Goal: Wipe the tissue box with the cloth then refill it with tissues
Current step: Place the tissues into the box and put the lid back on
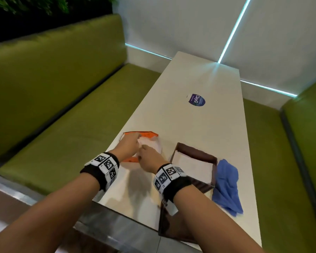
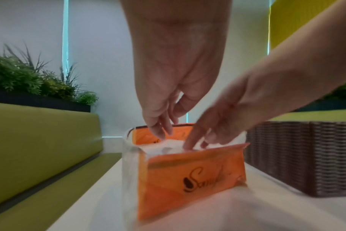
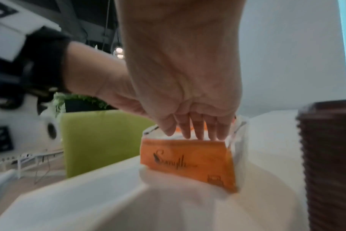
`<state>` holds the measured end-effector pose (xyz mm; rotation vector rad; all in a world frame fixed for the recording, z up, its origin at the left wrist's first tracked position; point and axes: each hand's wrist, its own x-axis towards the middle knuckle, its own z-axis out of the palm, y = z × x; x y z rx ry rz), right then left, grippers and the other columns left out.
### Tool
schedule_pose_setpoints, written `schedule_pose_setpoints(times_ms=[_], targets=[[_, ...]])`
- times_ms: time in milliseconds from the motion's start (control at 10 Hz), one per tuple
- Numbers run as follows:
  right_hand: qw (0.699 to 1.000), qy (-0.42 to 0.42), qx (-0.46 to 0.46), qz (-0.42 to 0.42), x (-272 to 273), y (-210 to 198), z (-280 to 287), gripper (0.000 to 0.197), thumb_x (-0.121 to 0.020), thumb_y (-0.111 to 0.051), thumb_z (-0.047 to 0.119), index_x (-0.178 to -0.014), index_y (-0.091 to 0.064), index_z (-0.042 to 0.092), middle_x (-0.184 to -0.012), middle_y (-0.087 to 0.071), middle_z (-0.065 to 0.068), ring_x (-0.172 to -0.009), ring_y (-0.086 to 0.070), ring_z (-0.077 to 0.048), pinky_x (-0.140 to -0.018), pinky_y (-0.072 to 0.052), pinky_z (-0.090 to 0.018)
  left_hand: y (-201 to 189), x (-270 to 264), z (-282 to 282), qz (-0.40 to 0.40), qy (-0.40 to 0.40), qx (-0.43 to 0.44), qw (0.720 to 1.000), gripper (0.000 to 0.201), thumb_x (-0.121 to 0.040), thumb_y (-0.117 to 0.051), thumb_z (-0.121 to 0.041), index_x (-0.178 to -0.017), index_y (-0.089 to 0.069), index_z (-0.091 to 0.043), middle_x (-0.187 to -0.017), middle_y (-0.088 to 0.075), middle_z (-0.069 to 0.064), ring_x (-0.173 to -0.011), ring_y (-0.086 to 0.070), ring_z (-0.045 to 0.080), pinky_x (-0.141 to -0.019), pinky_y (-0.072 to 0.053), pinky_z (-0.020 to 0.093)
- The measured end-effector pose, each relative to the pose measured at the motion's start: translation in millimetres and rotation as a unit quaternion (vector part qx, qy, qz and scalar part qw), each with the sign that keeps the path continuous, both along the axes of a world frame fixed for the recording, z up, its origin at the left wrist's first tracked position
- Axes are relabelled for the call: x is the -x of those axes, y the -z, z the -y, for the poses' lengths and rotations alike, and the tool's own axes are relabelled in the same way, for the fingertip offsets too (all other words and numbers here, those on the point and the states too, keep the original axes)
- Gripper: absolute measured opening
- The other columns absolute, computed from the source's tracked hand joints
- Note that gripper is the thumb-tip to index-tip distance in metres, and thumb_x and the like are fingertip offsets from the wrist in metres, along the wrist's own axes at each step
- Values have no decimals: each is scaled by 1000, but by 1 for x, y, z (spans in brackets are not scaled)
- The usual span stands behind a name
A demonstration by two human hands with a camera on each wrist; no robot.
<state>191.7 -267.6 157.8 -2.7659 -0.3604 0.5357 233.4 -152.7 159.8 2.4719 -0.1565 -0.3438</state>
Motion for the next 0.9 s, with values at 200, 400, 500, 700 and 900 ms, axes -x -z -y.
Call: schedule_pose_setpoints(times_ms=[200, 400, 500, 700, 900], targets=[[999, -30, 35, -5, 9, 20, 3, 42, -101, -34, 24, -138, -46, 9, -146, -39, -10, -126, -44, -32, -100, -41, -43, 7, -5, 10, 2, 104, -61, 993, 37, -93, -41, -1, -125, -57, -10, -102, -67, 16, -84, -62, 30, -64, -45, 31], [995, -15, 88, 40, 2, 14, 5, 33, -95, -41, 1, -128, -49, 1, -126, -54, -17, -114, -56, -34, -91, -45, -37, 22, -13, 9, -40, 155, -167, 973, 30, -97, -46, -14, -122, -61, -7, -125, -62, 14, -117, -56, 33, -100, -44, 42], [990, -3, 123, 75, 5, 18, -4, 34, -94, -43, 7, -127, -45, -1, -125, -48, -18, -117, -43, -35, -99, -36, -41, 16, -20, 6, -71, 174, -208, 960, 22, -86, -56, -17, -106, -65, -17, -110, -68, 6, -106, -63, 29, -93, -50, 37], [988, -40, 107, 101, -1, 36, -9, 34, -89, -47, 5, -122, -47, -3, -123, -47, -22, -117, -42, -38, -107, -33, -43, 24, -24, 1, -62, 187, -255, 947, 33, -86, -52, -28, -117, -63, -23, -118, -66, 2, -108, -62, 26, -96, -50, 39], [994, 4, 58, 93, -8, 27, -2, 48, -90, -57, 22, -130, -38, 3, -127, -50, -14, -122, -42, -34, -94, -39, -40, 12, -14, 1, -62, 230, -279, 930, 36, -74, -71, -28, -109, -65, -23, -110, -68, -1, -103, -63, 23, -92, -51, 33]])
